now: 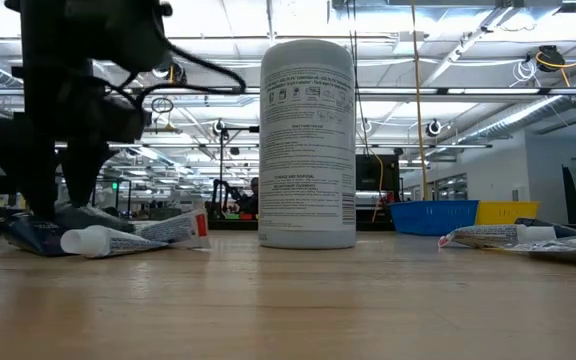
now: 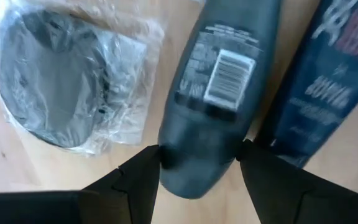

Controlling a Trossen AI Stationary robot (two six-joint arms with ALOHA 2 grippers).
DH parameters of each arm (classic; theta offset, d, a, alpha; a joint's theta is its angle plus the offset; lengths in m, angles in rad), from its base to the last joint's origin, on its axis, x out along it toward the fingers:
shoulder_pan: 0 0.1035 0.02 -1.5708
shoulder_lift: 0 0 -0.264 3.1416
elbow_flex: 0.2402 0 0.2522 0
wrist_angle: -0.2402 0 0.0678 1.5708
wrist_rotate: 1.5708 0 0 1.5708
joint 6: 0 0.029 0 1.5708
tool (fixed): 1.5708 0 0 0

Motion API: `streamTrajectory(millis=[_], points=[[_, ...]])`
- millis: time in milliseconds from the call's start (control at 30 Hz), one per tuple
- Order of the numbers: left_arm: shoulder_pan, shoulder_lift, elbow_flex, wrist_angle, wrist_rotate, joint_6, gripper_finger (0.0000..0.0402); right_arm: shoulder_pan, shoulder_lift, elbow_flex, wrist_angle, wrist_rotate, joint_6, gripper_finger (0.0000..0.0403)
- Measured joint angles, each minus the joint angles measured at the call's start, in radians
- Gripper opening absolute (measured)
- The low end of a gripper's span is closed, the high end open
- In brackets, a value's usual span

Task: Pick & Place Travel size toiletries
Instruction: Put the black roll-on bottle into the bottom yellow bin

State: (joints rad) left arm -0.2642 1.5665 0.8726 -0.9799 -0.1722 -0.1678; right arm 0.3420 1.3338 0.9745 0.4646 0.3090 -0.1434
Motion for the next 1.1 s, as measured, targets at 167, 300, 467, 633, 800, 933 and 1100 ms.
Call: streamTrajectory(millis=[167, 300, 467, 633, 800, 933, 1100], points=[[0.023, 0.049, 0.002, 0.017, 0.0, 0.064, 0.0214, 0.0, 0.0, 0.0, 0.0, 0.0, 0.0, 0.0171], [0.041, 0.05, 0.001, 0.056, 0.013, 0.086, 0.0214, 0.0, 0.0, 0.0, 0.0, 0.0, 0.0, 0.0171], [0.047, 0.051, 0.001, 0.114, 0.023, 0.13, 0.0214, 0.0, 0.0, 0.0, -0.002, 0.0, 0.0, 0.0171], [0.047, 0.051, 0.001, 0.187, 0.033, 0.156, 0.0214, 0.0, 0.0, 0.0, -0.006, 0.0, 0.001, 0.0171], [0.049, 0.052, 0.001, 0.207, 0.058, 0.156, 0.0214, 0.0, 0.0, 0.0, -0.006, 0.0, 0.003, 0.0171], [0.048, 0.052, 0.0, 0.219, 0.065, 0.148, 0.0214, 0.0, 0.0, 0.0, -0.007, 0.0, 0.002, 0.0171], [0.047, 0.053, 0.0, 0.24, 0.046, 0.106, 0.0214, 0.0, 0.0, 0.0, -0.007, 0.0, 0.002, 0.0171]])
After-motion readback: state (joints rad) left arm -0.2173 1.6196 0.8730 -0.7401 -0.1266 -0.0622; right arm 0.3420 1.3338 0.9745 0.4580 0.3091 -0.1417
